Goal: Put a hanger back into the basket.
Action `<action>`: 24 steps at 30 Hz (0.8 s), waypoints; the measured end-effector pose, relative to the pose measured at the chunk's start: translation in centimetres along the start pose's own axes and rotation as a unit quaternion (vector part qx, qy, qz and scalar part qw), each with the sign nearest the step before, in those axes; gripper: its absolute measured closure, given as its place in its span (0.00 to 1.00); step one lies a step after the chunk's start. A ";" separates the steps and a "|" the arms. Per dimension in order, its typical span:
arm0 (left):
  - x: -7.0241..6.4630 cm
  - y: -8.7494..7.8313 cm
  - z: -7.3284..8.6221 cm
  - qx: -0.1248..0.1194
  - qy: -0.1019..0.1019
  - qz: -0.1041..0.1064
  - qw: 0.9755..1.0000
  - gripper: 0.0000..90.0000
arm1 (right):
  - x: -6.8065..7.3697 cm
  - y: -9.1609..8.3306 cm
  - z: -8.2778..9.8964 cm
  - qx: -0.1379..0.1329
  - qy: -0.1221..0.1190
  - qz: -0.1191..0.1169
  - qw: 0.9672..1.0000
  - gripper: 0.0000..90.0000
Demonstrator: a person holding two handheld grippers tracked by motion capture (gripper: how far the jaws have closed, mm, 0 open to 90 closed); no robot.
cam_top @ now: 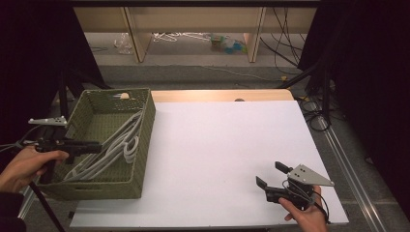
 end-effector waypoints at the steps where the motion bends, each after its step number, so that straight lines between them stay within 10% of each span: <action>1: -0.9 0.2 -0.2 -0.008 0.002 0.004 1.000 0.67 | 0.0 0.0 0.0 0.000 0.000 0.000 1.000 0.18; 24: -9.6 4.2 -1.5 -0.106 0.025 0.045 0.993 0.39 | -0.1 -0.2 0.0 0.009 -0.004 0.007 1.000 0.18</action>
Point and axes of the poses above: each handheld gripper's, and its own axes: y roughly forward along the jaws, z roughly out of its underside, x roughly to its left, the point moved 5 cm from there along y, roughly forward along the jaws, and after that the axes turned 2 degrees about -z, right-handed, at the moved point
